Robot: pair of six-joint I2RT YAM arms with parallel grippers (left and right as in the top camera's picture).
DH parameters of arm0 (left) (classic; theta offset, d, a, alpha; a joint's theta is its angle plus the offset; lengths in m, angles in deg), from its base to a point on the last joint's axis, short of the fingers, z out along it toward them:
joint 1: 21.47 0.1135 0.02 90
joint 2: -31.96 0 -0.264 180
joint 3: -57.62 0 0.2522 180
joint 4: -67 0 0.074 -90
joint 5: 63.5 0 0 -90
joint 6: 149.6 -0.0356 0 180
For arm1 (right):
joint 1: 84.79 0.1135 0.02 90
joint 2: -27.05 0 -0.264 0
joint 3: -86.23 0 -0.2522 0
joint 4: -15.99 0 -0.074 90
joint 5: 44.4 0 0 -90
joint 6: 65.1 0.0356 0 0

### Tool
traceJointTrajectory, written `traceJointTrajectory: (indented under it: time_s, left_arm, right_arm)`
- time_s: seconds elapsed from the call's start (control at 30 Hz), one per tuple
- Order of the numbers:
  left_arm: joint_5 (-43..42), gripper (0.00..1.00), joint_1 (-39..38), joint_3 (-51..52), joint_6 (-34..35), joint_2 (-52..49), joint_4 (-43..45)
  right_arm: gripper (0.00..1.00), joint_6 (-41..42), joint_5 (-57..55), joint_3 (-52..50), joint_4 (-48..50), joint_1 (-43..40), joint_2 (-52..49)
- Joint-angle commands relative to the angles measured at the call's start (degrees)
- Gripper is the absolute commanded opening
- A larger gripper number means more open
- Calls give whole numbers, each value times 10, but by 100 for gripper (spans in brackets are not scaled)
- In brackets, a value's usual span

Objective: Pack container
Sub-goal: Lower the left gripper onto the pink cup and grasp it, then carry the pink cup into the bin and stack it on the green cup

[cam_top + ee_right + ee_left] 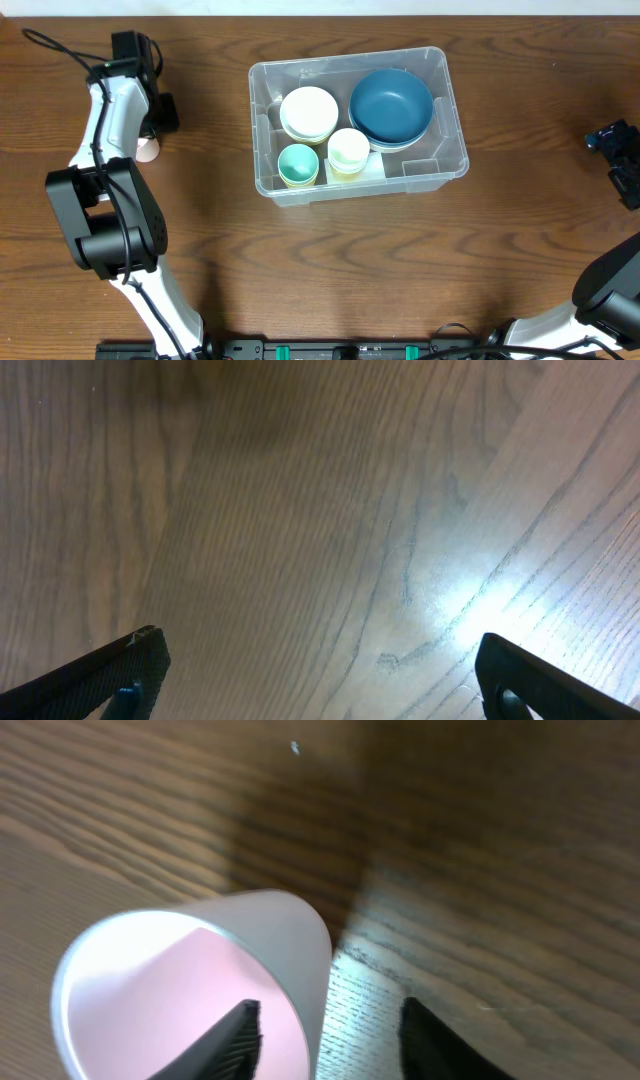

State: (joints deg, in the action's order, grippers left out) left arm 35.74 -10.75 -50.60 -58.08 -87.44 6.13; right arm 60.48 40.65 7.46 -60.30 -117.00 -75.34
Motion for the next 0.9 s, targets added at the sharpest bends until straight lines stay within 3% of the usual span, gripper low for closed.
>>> traceJointTrajectory:
  time_s: [0.0, 0.2, 0.5, 0.87]
  left_arm:
    - [2, 34, 1, 20, -4, -13, 11]
    - [2, 6, 1, 22, -2, -12, 11]
    - [-3, 6, -15, 18, 46, 41, -7]
    - [-158, 6, -97, 15, 67, 257, -6]
  right_arm:
    - [99, 8, -7, -1, 0, -1, -2]
    - [99, 8, -7, -1, 0, -1, -2]
    - [99, 8, -7, -1, 0, -1, -2]
    - [99, 8, -6, -1, 0, -1, -2]
